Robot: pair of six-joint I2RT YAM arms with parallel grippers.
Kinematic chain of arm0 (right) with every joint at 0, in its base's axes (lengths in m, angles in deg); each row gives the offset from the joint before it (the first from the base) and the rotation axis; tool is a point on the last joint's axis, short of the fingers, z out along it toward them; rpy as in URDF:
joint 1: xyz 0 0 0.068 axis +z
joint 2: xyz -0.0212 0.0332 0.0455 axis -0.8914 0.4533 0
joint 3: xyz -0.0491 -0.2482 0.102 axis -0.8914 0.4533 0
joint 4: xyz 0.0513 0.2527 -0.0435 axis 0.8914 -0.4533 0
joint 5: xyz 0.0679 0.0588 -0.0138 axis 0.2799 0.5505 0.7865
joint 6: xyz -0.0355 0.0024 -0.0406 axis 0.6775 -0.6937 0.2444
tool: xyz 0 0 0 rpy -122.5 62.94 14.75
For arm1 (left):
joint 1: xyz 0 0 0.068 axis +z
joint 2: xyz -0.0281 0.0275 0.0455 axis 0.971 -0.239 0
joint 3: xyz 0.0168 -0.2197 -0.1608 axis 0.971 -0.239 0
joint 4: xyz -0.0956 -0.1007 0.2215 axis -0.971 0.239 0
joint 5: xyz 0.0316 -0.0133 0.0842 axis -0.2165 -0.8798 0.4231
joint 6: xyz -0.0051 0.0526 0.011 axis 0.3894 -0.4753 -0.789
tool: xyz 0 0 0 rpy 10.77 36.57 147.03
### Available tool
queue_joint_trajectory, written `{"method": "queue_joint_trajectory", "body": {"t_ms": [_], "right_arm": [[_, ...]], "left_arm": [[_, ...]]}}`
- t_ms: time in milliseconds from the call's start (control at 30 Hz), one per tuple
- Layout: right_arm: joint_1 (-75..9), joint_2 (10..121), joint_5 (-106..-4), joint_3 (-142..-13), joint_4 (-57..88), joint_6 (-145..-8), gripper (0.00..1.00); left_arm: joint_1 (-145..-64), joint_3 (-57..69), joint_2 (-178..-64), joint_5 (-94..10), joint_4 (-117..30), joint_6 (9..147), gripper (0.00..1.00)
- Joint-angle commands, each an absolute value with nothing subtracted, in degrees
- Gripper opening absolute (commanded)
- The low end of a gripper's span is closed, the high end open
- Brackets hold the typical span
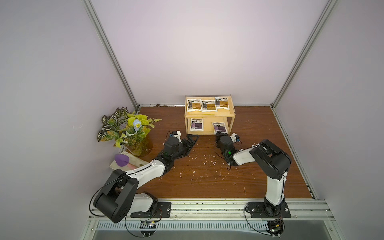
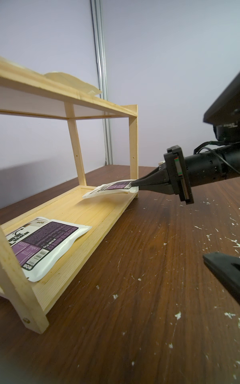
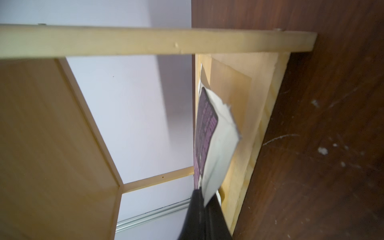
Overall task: Place the bagged coffee beans on the shelf by color
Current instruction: Place the bagged coffee beans on the shelf.
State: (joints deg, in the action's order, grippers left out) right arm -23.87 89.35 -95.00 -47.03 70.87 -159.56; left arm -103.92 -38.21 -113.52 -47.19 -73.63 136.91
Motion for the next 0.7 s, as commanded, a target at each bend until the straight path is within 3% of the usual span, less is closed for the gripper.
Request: {"method": "queue_joint_trajectory", "body": {"t_ms": [0,500,667], "right_arm": [[-24.44,90.56,-96.31,-50.3,70.94,-161.03,0.0],[-25.79,96.14,-94.77,-58.42,66.6,-162.21,0.06],[-26.4,97.03,-92.95,-60.21,66.46,-160.58,0.2]], "left_arm": [[-103.47,-37.25,-113.91,-48.2,-76.04,136.81,0.99],[-103.5,-37.9,-113.77,-48.06,-76.79,137.25,1.0],[-103.47,-38.0,-113.25,-47.97,-76.57,137.25,1.0]]}}
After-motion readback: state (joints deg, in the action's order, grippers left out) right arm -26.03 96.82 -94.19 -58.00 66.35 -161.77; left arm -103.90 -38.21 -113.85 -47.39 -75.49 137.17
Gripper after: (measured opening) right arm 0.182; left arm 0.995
